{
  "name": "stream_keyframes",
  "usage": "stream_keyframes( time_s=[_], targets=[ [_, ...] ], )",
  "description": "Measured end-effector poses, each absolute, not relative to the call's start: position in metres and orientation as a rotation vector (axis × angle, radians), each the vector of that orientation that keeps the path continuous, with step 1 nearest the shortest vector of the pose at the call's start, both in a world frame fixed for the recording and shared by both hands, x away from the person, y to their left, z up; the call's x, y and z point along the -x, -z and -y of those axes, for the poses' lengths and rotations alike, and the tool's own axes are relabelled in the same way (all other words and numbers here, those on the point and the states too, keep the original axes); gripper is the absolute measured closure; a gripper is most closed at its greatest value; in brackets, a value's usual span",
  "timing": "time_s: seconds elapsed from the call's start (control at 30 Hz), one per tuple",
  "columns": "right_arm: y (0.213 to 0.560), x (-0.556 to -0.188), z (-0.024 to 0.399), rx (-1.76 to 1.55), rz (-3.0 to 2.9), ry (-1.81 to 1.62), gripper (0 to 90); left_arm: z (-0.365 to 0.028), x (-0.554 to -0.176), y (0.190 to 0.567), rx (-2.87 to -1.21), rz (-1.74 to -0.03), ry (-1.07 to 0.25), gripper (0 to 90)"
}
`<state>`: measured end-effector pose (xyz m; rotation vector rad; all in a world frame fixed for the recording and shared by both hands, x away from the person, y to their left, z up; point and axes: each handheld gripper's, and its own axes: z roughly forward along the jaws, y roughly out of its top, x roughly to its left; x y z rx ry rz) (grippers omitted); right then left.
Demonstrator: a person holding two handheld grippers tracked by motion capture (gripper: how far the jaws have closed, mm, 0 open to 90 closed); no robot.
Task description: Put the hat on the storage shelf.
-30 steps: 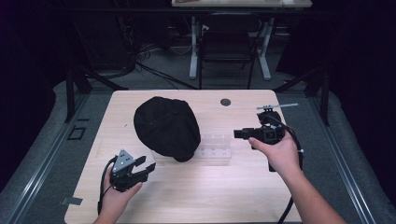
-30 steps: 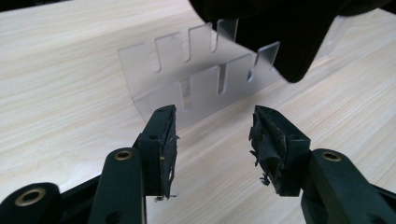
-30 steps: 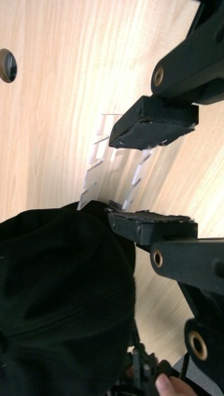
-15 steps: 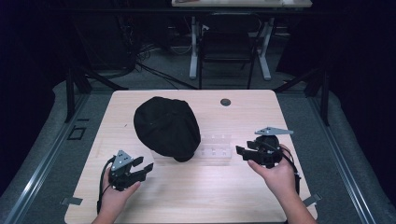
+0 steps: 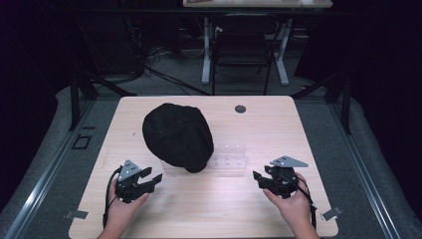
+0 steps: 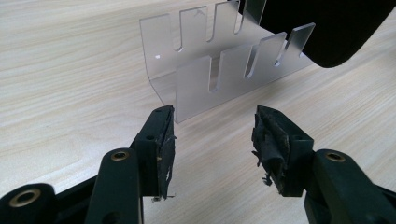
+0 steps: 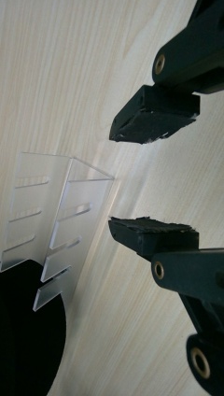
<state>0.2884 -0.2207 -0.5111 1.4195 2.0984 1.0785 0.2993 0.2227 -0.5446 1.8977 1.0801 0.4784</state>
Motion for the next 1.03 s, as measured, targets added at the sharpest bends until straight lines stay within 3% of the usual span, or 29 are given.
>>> stream_keyframes(
  time_s=[1.03],
  targets=[
    [0.547, -0.282, 0.228, -1.44, -2.043, -1.116, 48.7, -0.204, -0.295, 0.546, -1.945, -0.998, -0.482, 48.6]
  ],
)
